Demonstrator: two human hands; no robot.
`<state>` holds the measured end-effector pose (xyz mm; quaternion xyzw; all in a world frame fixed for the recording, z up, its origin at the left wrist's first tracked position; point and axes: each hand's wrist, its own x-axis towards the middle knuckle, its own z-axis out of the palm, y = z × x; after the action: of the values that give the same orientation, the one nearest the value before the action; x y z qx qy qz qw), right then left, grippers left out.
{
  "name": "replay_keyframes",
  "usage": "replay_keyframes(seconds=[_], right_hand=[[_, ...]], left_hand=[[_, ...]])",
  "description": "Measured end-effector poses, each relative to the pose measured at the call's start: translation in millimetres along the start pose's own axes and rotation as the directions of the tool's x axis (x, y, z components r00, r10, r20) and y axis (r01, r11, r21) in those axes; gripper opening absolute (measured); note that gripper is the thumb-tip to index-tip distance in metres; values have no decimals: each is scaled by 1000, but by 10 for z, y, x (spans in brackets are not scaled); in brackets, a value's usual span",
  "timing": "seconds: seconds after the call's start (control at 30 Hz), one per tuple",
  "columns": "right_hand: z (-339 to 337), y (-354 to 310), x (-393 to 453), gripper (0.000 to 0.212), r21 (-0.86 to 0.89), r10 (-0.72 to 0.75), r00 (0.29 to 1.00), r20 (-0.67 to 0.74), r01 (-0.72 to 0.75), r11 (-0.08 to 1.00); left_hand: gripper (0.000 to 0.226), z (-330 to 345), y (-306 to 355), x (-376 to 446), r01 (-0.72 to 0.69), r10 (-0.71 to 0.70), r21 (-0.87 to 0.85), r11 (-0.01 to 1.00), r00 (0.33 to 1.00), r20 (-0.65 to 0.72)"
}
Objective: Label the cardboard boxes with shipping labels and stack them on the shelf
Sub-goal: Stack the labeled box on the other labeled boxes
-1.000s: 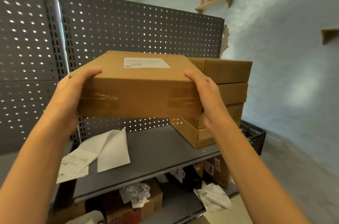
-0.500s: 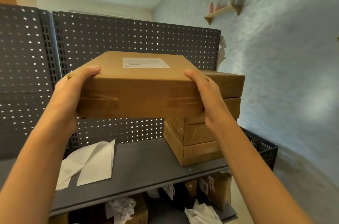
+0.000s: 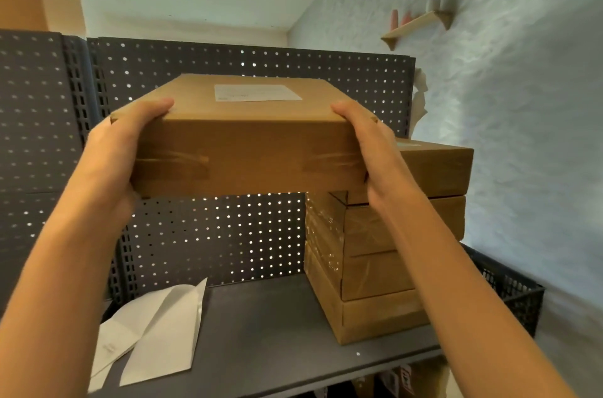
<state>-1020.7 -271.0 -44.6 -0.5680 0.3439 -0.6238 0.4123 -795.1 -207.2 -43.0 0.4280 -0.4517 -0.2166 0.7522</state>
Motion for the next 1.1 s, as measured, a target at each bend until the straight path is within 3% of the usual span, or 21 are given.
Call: replay_keyframes(seconds=[0.53, 0.77, 0.97, 1.1], right_hand=[[-1091, -20, 999, 30, -34, -103, 994, 22, 104, 994], [-1615, -6, 1279, 58, -30, -96, 995, 4, 96, 995], [-1929, -25, 1412, 35, -42, -103, 994, -31, 102, 994], [-2052, 10, 1494, 32, -50, -61, 998, -18, 60, 997]], left_hand=[[23, 1396, -191, 139, -21, 20, -28, 999, 999, -36], [28, 2029, -288, 123, -19, 18, -64, 998, 1000, -6], [20, 2370, -368, 121, -18, 19, -63, 998, 999, 25], [22, 2516, -419, 113, 12, -11, -58, 998, 1000, 25]])
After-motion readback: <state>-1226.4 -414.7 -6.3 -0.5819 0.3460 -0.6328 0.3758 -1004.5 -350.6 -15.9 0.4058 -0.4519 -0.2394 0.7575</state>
